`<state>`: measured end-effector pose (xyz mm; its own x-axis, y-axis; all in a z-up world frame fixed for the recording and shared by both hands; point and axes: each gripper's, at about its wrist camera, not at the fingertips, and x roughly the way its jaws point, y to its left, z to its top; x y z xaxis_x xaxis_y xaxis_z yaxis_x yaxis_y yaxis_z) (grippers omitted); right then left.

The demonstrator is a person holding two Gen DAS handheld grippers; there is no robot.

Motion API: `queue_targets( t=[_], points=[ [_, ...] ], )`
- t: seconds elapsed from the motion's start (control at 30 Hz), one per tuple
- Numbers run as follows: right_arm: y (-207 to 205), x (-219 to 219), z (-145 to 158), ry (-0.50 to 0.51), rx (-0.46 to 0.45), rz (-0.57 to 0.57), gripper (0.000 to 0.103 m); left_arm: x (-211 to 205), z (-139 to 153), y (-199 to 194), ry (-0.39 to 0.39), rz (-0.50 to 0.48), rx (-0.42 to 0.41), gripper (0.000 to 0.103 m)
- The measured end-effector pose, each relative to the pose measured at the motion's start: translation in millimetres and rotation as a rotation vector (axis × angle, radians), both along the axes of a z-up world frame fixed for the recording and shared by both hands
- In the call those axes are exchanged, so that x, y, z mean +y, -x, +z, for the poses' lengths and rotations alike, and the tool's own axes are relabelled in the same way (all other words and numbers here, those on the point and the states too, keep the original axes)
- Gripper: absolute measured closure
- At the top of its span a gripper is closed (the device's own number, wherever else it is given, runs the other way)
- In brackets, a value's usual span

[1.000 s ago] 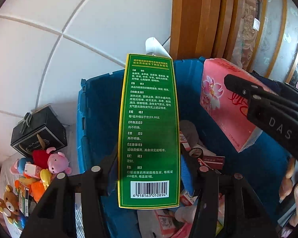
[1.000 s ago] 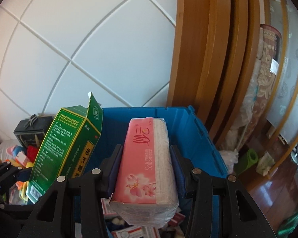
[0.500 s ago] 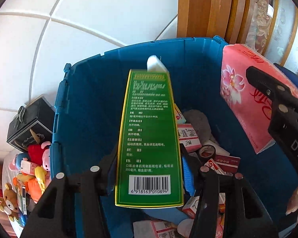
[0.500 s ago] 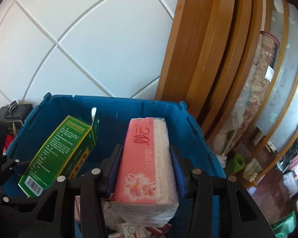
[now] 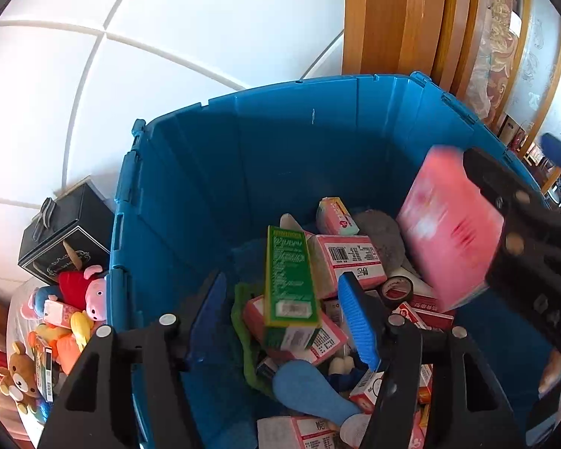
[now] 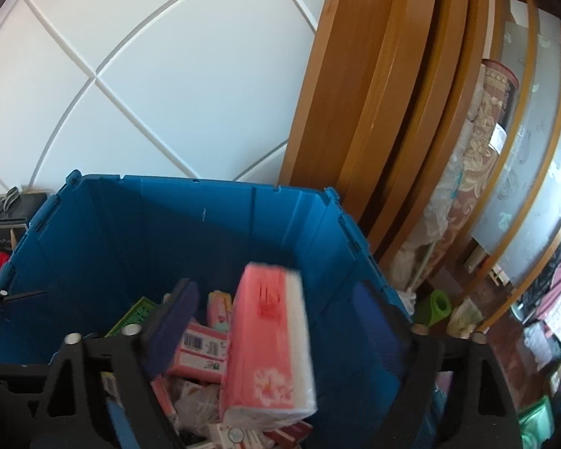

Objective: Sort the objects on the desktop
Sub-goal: 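Open both grippers to drop the green box and tissue pack into the crate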

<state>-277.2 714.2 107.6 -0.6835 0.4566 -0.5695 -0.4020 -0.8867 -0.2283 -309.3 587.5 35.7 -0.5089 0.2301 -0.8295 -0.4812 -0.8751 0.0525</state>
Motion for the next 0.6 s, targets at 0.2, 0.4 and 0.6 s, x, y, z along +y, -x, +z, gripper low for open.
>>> queue_targets(
  t=[0.2, 0.4, 0.6],
  points=[
    [-1, -1, 2, 0.007, 0.011, 0.003, 0.000, -5, 2, -1, 0.006, 0.007, -0.004, 0.042],
    [-1, -6, 0, -0.010, -0.002, 0.023, 0.000, -18, 14, -8, 0.000, 0.013, -0.006, 0.042],
    [-8, -14, 6, -0.001, 0.026, 0.060, 0.000, -48, 40, -24, -0.014, -0.017, -0.018, 0.041]
  ],
)
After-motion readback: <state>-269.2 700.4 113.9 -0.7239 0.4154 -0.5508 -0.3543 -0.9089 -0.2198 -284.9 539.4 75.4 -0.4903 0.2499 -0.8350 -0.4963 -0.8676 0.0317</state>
